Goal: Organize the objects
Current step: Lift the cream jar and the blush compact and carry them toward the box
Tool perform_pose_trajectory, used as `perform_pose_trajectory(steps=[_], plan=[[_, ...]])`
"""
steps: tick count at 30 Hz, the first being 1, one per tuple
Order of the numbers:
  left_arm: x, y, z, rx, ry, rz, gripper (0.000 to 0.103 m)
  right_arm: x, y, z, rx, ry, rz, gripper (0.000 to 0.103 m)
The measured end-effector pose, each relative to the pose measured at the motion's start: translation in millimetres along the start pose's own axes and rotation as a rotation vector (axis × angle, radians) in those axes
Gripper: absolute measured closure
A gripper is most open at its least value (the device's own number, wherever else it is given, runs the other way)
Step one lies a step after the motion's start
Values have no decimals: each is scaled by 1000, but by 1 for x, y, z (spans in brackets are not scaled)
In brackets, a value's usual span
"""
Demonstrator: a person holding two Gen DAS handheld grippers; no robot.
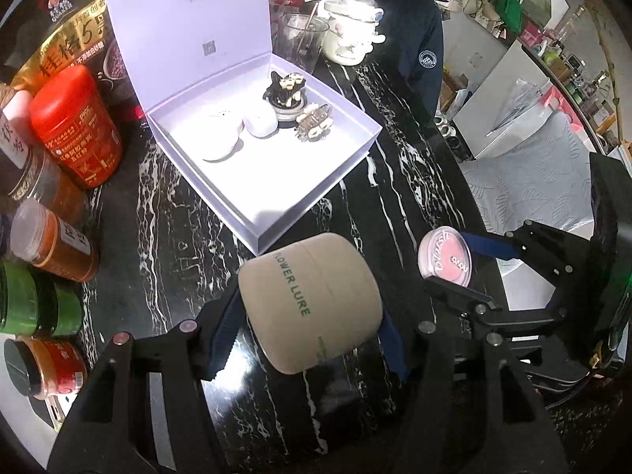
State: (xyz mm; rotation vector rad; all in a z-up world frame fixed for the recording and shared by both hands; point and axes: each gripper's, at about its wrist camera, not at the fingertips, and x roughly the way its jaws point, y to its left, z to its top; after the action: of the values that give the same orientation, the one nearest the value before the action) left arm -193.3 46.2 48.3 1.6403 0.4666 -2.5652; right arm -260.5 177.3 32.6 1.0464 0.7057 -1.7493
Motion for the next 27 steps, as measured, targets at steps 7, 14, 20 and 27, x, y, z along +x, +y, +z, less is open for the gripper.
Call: perform_pose_trajectory(steps=[7,14,20,27], plan=[[0,6,12,7,-4,-3,43,3,1,14,-1,-1,4,49],[5,15,24,5,2,-5,43,14,-2,29,-3,9,5,49],[13,23,36,2,13,-7,43,26,-7,42,-2,26,6,49],[30,33,49,-4,45,-14,43,43,-14,52,1,55,16,49]])
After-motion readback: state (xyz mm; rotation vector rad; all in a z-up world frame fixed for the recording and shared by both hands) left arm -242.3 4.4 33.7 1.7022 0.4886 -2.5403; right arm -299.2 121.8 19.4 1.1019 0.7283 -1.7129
